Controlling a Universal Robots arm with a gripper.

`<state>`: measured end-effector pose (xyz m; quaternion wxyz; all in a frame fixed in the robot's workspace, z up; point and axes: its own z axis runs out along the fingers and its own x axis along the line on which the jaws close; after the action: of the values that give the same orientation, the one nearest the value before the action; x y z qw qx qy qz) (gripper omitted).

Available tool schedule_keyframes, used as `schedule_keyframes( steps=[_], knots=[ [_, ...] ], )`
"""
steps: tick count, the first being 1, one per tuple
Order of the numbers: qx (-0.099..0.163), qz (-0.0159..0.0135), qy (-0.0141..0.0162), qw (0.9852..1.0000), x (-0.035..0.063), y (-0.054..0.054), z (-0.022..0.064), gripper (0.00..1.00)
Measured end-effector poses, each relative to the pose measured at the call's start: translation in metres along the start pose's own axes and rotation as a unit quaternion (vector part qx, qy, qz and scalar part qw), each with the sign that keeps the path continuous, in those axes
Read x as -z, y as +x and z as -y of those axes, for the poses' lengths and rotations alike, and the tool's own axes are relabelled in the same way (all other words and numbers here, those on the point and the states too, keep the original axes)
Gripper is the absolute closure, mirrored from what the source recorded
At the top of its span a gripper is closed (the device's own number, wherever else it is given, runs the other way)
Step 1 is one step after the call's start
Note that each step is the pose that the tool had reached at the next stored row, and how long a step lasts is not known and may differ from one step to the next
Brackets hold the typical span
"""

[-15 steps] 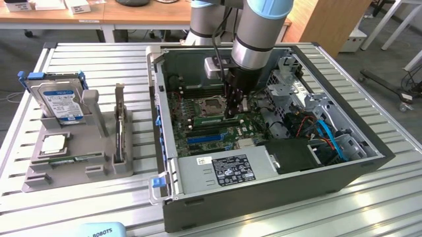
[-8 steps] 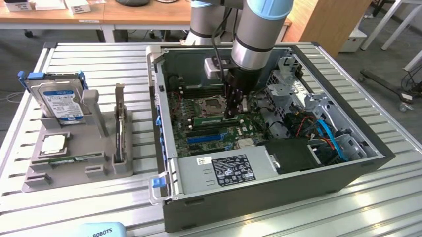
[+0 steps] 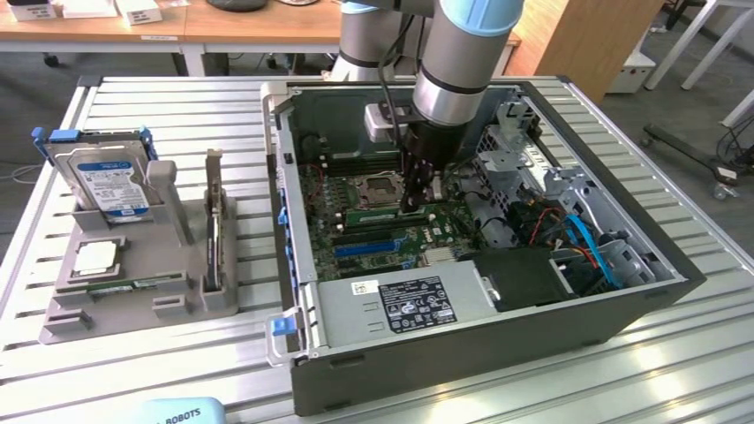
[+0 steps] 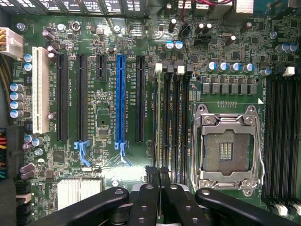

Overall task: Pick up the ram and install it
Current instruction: 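Insert the ram into the slot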

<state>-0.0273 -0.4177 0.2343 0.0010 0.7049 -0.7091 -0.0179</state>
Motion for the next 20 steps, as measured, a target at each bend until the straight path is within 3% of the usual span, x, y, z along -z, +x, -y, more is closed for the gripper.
schedule_keyframes(
  steps=[20],
  knots=[
    [-0.004,0.0001,0.0001,1.0,-0.0012,0.0,0.0,0.89]
  ],
)
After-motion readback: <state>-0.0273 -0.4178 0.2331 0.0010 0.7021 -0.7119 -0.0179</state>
